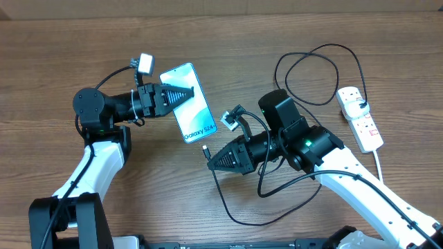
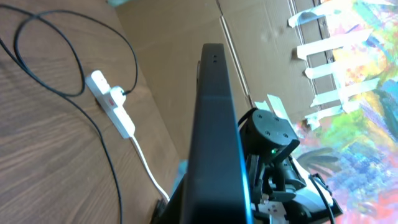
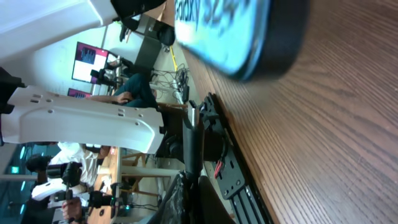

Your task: Plug charger to phone and switch on socket

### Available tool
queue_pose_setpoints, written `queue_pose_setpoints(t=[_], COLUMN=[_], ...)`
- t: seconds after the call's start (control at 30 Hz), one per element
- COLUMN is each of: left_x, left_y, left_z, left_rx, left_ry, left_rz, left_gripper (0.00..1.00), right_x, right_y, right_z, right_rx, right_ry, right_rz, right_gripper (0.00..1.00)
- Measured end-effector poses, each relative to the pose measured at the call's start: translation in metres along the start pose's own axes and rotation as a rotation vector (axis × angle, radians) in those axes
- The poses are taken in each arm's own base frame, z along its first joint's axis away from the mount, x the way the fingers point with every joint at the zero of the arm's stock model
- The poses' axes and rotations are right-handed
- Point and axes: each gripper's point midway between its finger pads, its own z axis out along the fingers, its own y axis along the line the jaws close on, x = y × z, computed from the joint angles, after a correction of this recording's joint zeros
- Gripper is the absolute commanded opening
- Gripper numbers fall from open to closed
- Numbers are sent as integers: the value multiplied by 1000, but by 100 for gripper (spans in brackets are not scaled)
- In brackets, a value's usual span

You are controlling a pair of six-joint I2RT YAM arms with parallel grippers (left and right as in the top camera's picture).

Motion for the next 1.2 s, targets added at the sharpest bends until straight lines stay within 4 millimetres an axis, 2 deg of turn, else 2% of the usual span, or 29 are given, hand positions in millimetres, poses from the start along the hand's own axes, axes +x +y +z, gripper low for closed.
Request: queue_pose_setpoints(t=[0.3,0.93,1.2], left_x=[7,7,5], left_y=[-1,-1,-1], left_z=[0,0,0], left_rx=[3,3,2], left_ry=[43,41,31], left_rz=[-29,-36,-50], left_gripper=[4,4,4], right_x=[-5,-11,-11], right_y=[1,5,-3], right_z=[0,0,4], right_rx=[-2,-17,-12], right_ry=[-15,-35,-24], right_rz=[1,54,95], right_gripper=[4,4,4])
